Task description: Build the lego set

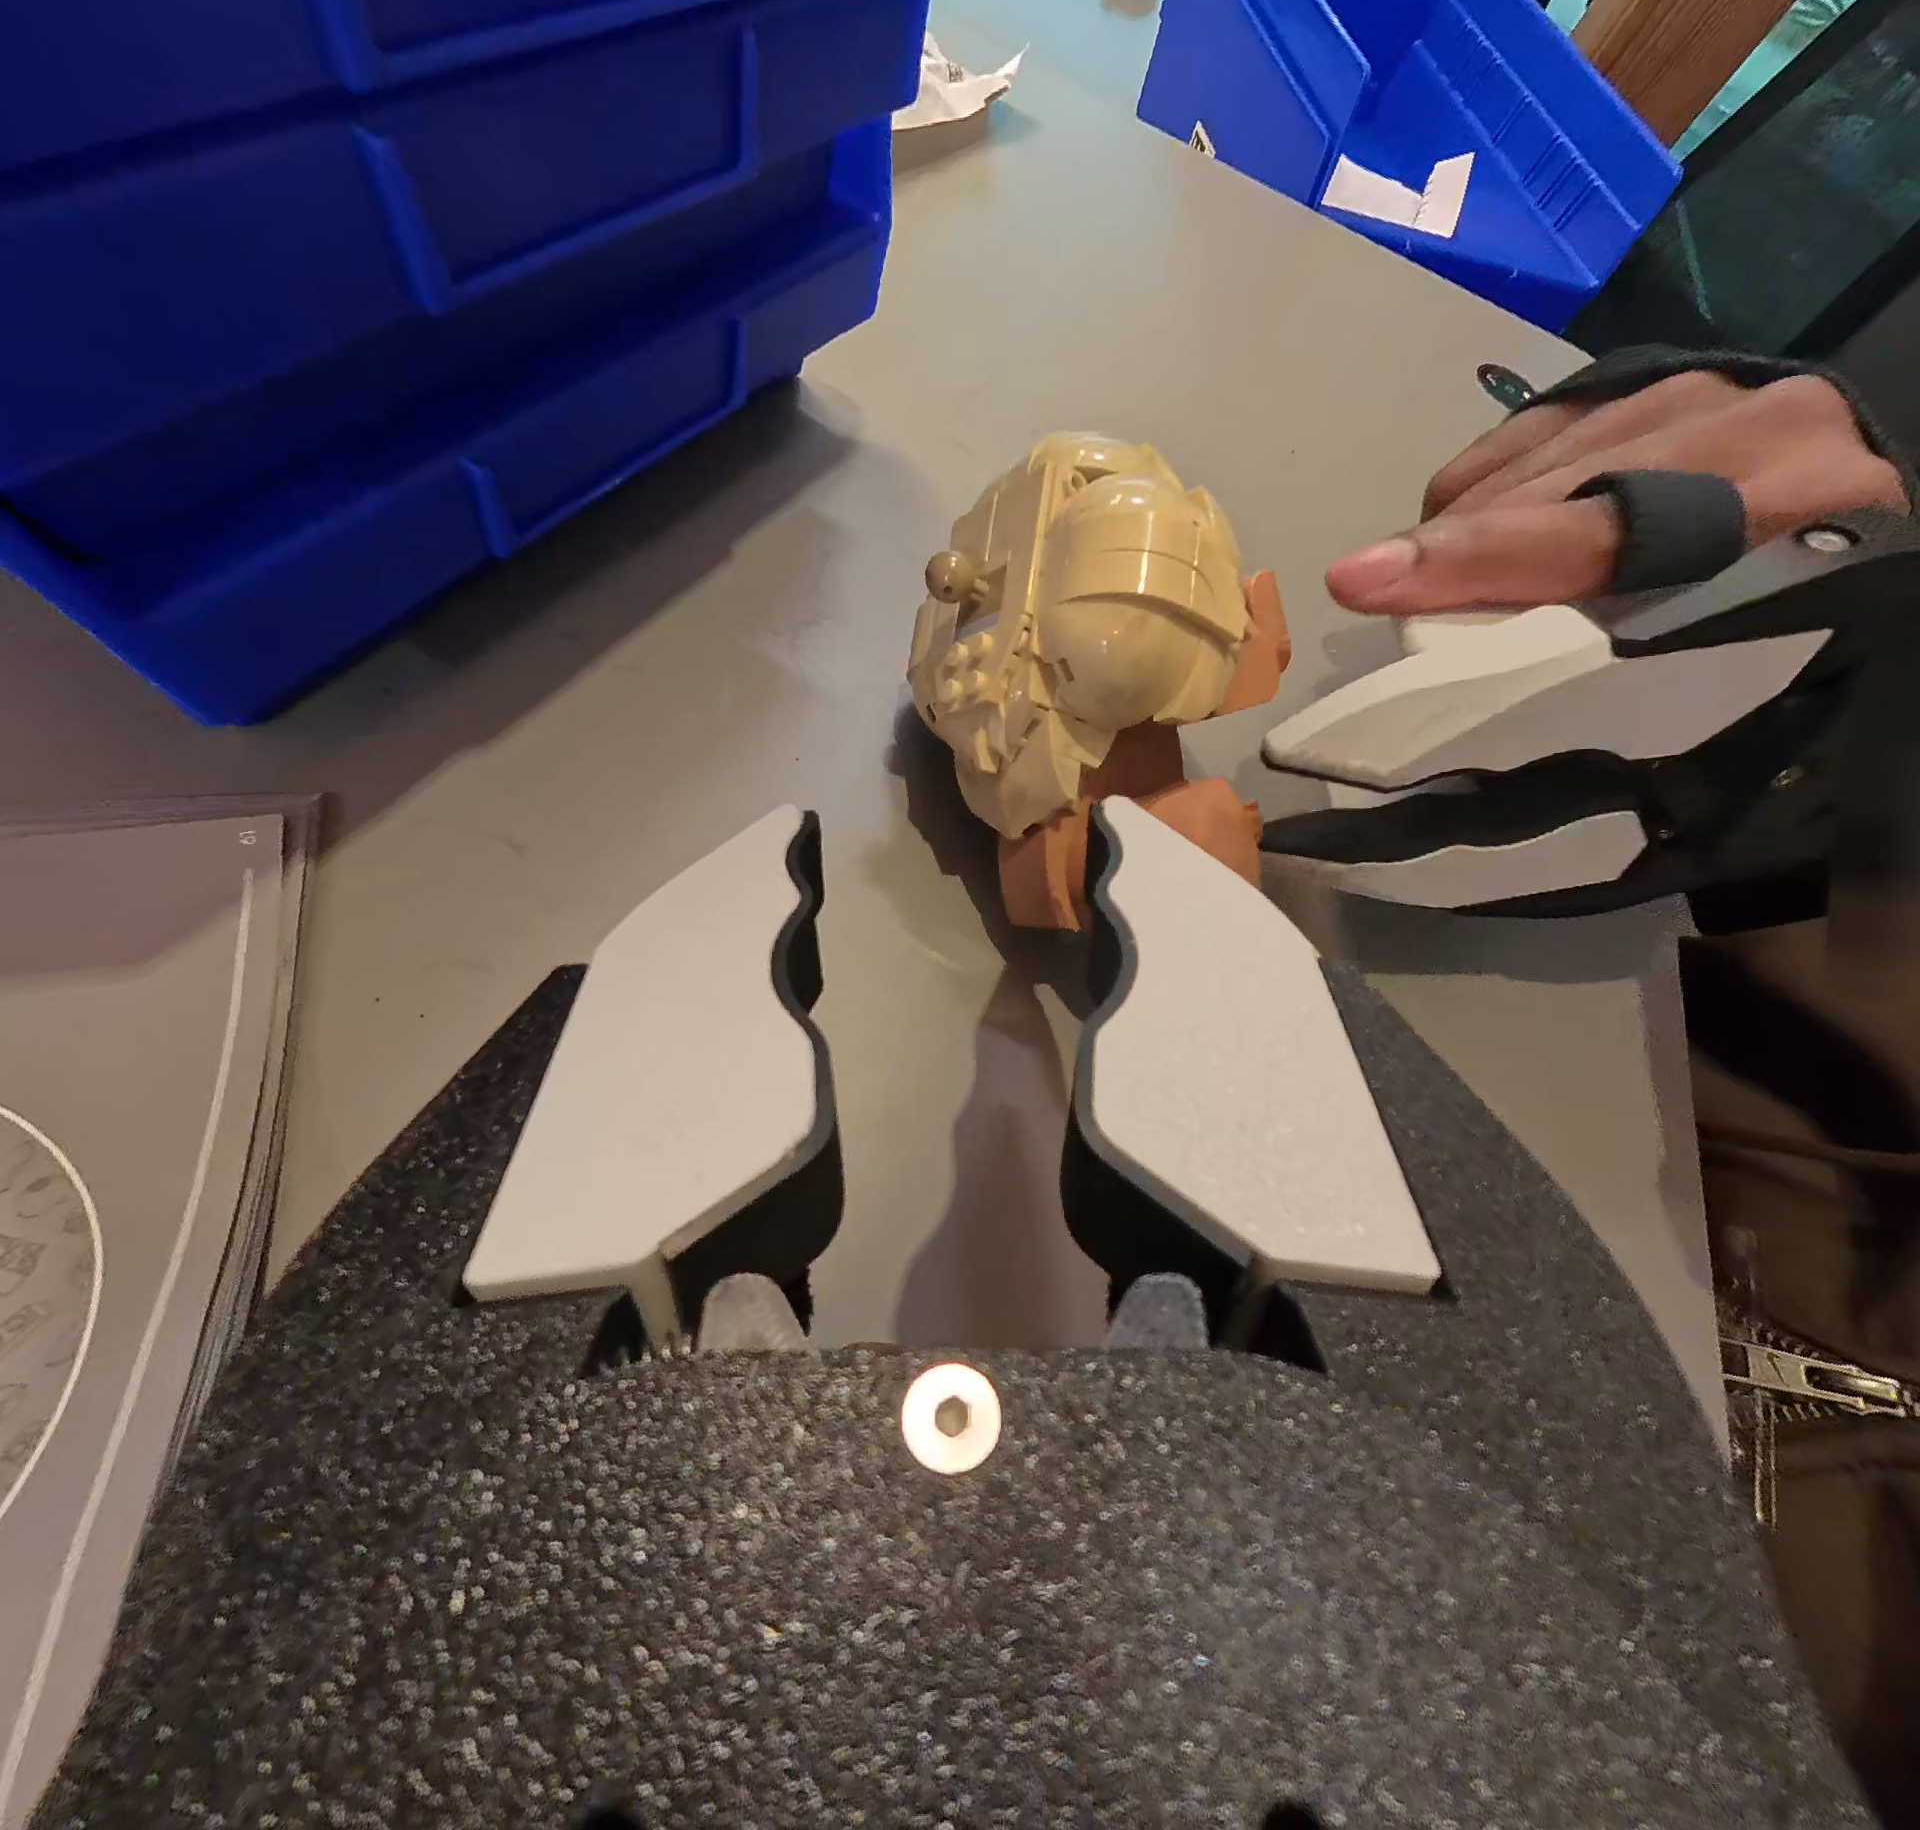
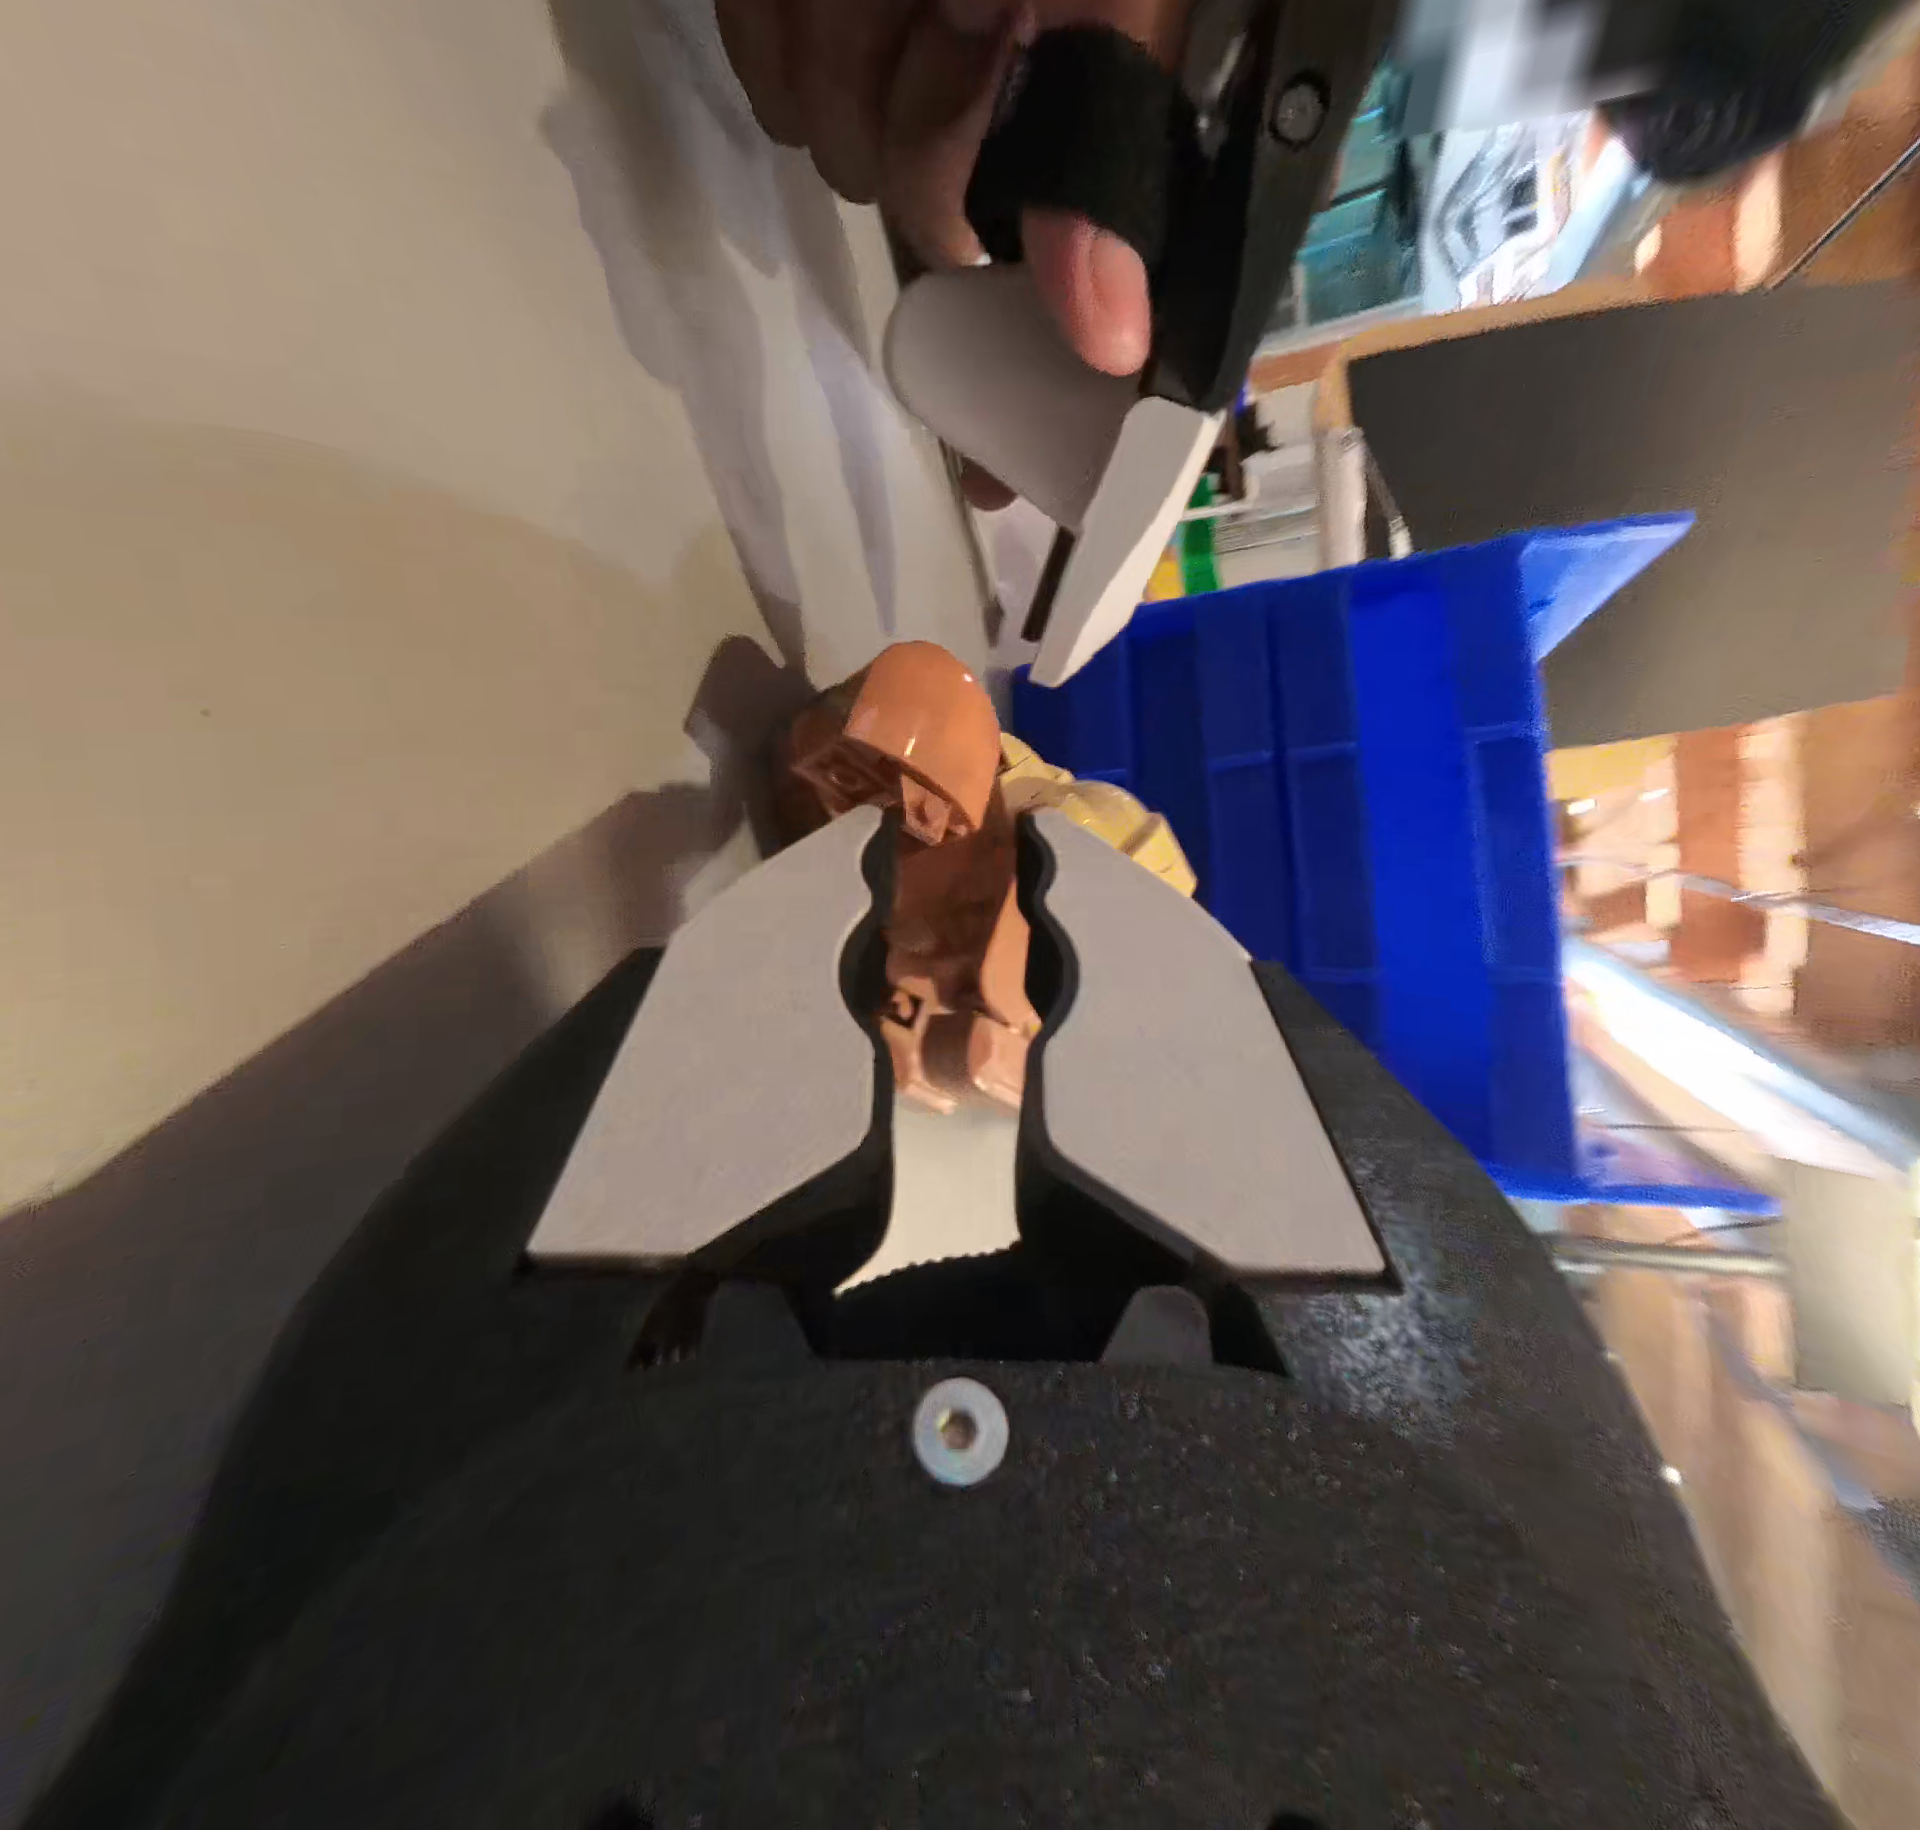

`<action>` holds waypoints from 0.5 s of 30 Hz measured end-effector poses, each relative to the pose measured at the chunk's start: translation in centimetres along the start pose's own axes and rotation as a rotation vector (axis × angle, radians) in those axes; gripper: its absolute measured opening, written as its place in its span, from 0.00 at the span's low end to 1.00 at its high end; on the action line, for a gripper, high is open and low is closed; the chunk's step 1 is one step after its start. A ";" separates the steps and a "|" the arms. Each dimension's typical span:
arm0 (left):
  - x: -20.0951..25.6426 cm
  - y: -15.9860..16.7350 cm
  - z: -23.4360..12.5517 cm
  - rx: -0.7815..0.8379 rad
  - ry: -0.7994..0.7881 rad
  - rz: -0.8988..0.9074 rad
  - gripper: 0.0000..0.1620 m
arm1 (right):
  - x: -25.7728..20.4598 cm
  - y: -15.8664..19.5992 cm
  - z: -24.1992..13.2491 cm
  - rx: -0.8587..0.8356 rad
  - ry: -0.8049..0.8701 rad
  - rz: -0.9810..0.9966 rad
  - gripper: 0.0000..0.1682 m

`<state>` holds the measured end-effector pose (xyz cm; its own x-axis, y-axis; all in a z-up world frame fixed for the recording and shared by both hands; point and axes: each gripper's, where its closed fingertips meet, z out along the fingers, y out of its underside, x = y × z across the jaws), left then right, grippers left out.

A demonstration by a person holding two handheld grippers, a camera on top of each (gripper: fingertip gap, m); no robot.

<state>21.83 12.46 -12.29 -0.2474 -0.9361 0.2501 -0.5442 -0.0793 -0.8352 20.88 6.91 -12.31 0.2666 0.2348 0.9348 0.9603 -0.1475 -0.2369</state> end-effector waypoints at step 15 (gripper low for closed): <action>0.4 0.4 0.2 -0.026 0.010 0.007 0.28 | 0.5 0.3 1.0 -0.016 0.026 -0.124 0.07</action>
<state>21.67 11.99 -12.61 -0.2587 -0.9332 0.2494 -0.5630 -0.0641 -0.8240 21.34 7.98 -12.15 0.1435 0.2268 0.9633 0.9842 -0.1343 -0.1150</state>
